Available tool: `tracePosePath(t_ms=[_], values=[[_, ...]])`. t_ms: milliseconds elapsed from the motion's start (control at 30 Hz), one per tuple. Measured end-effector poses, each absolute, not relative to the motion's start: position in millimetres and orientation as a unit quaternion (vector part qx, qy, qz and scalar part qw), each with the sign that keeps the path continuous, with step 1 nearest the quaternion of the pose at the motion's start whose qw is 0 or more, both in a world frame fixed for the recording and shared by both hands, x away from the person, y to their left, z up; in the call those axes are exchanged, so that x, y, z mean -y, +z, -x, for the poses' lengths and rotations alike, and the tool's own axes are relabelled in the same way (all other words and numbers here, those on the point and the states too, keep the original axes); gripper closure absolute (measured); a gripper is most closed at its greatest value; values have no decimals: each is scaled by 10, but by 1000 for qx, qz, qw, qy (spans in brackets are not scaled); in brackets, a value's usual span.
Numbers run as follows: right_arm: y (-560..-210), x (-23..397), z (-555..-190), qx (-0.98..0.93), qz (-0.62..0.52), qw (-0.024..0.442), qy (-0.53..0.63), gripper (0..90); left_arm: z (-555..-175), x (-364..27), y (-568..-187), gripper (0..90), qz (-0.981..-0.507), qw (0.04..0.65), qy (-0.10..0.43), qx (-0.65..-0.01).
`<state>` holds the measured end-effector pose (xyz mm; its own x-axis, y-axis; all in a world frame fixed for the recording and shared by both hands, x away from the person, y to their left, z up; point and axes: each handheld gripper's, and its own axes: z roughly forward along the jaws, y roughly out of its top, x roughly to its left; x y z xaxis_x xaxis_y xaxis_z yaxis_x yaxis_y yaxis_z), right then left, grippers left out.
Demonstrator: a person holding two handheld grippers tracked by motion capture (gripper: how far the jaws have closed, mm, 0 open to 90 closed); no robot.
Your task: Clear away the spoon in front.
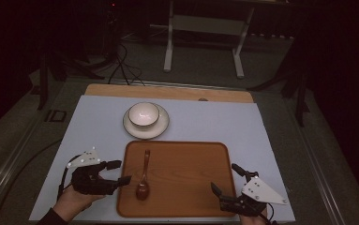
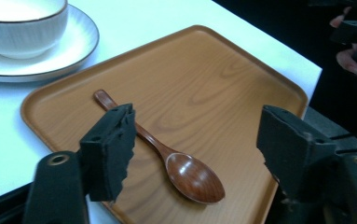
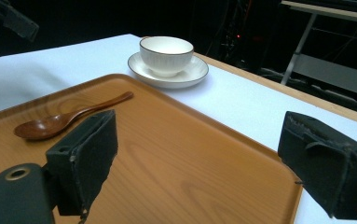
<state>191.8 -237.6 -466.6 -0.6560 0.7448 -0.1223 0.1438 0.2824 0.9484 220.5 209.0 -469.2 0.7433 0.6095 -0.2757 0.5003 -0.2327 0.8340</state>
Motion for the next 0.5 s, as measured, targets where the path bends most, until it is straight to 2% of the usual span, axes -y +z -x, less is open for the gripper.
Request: tracePosePath(t_ms=[167,233,433,500], values=[[-4666,2374,-1910,-748,-295,288,520,118,-2162,-2125,-4780,202,-784,511,49,-348],[-4667,2371,-1908,-749,-295,287,519,118,-2148,-2140,-4799,148,-785,518,40,-338],[-4673,2365,-1908,-751,-293,286,517,119,-2117,-2167,-4887,139,-787,512,55,-339],[-4674,2364,-1910,-751,-293,286,518,119,-2116,-2168,-4914,110,-789,508,59,-340]])
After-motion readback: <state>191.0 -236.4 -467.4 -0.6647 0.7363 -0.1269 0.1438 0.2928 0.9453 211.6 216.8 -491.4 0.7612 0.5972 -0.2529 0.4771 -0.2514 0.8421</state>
